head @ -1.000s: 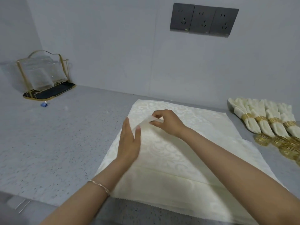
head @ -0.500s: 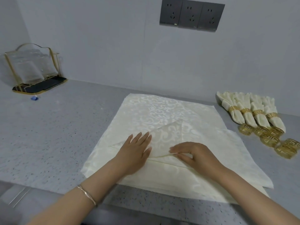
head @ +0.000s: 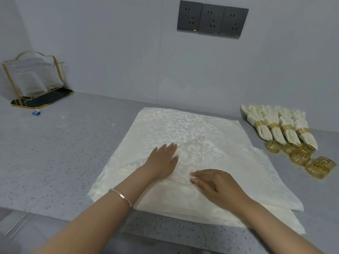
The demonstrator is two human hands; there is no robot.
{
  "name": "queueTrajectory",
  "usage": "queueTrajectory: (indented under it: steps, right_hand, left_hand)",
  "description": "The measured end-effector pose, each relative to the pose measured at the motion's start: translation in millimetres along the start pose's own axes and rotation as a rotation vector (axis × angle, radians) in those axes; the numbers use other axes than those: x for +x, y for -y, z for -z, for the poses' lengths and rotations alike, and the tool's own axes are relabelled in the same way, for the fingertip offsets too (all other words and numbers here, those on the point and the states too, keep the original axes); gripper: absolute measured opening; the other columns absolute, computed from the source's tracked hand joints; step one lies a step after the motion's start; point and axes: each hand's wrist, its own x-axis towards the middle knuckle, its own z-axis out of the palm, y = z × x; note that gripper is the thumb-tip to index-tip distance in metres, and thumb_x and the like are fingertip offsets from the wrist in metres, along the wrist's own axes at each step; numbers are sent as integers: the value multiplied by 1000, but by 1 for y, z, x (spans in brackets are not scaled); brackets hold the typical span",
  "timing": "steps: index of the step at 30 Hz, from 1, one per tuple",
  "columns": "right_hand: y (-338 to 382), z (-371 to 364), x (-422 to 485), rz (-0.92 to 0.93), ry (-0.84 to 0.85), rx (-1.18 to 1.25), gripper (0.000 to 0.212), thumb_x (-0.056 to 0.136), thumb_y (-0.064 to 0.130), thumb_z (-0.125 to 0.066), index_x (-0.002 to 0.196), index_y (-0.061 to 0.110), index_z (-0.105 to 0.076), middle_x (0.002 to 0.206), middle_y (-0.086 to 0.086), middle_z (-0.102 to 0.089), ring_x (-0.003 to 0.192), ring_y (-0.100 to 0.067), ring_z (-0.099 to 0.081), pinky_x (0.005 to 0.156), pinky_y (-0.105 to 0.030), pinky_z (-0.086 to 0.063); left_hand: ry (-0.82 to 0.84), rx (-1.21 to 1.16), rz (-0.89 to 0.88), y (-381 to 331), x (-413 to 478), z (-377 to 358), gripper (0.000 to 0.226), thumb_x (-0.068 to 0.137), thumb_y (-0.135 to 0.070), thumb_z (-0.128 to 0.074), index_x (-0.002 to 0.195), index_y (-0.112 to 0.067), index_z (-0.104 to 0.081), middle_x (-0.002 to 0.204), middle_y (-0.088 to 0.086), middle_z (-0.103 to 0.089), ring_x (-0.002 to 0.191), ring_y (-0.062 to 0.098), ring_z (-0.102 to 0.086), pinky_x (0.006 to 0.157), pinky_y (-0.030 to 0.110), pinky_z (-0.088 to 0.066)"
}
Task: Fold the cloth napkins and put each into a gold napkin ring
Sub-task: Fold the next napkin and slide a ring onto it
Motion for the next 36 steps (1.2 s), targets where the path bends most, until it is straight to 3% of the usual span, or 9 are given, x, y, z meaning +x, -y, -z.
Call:
queueTrajectory:
  steps: [4, 5, 7, 9, 11, 13, 17, 30, 36]
  right_hand:
    - [6, 3, 10, -77, -8, 88, 38, 95, 50, -43, 65, 41, -63, 71, 30, -62, 71, 5, -58, 67, -18, -44]
    - [6, 5, 15, -101, -23, 111, 39, 95, 51, -42, 63, 41, -62, 67, 26, -63, 66, 3, -58, 65, -20, -44]
    - [4, 5, 28, -134, -82, 129, 37, 96, 50, -40, 86, 34, -72, 85, 18, -71, 81, 0, -64, 78, -25, -49]
    - [0, 2, 46, -136, -114, 129, 34, 100, 39, -38, 114, 28, -67, 116, 13, -67, 108, -2, -59, 95, -20, -42]
    - [-3, -6, 66, -114, -32, 118, 39, 103, 31, -32, 138, 23, -48, 143, 10, -46, 133, -3, -38, 110, -18, -24]
    - [-8, -18, 82, -87, 90, 52, 45, 104, 27, -25, 148, 20, -28, 156, 7, -23, 144, -4, -15, 116, -21, -5]
    - [-26, -36, 96, -99, 204, -44, 48, 105, 29, -20, 152, 20, -13, 159, 8, -7, 145, -3, 0, 117, -25, 5]
    - [-79, -16, 117, -320, 201, -196, 55, 104, 37, -14, 152, 14, -3, 160, 2, 1, 146, -9, 3, 119, -34, 7]
    - [-137, 34, 95, -435, 64, -181, 47, 102, 29, -35, 147, 18, -30, 156, -1, -24, 144, -17, -19, 118, -36, -9]
  left_hand:
    - [-102, -40, 52, -6, 17, -13, 52, 104, -33, -18, 153, -19, -9, 161, -4, -9, 148, 17, -4, 120, 38, 0]
    - [-117, -12, 71, -6, 19, -17, 52, 104, -33, -18, 153, -19, -9, 161, -4, -8, 148, 16, -3, 120, 39, 1]
    - [-139, 64, 91, -7, 19, -24, 53, 104, -33, -18, 153, -19, -6, 161, -5, -4, 148, 16, 0, 120, 39, 3]
    - [-145, 109, 94, -7, 20, -26, 54, 104, -35, -16, 153, -18, -3, 161, -4, -1, 148, 17, 3, 120, 40, 4]
    - [-139, 138, 95, -7, 20, -26, 55, 104, -36, -15, 153, -17, 0, 161, -3, 2, 148, 17, 5, 120, 40, 5]
    - [-129, 157, 98, -7, 21, -26, 55, 104, -36, -13, 153, -16, 2, 161, -3, 5, 148, 18, 7, 119, 40, 5]
    - [-139, 199, 102, -6, 23, -28, 55, 104, -36, -13, 153, -15, 2, 161, -1, 6, 148, 19, 6, 119, 40, 5]
    - [-156, 182, 96, -7, 22, -28, 55, 104, -35, -14, 153, -16, 2, 161, -2, 5, 148, 18, 5, 120, 39, 4]
    - [-244, 257, -13, -14, 17, -25, 59, 100, -45, -7, 153, -23, 6, 160, -4, 11, 147, 18, 11, 119, 40, 10]
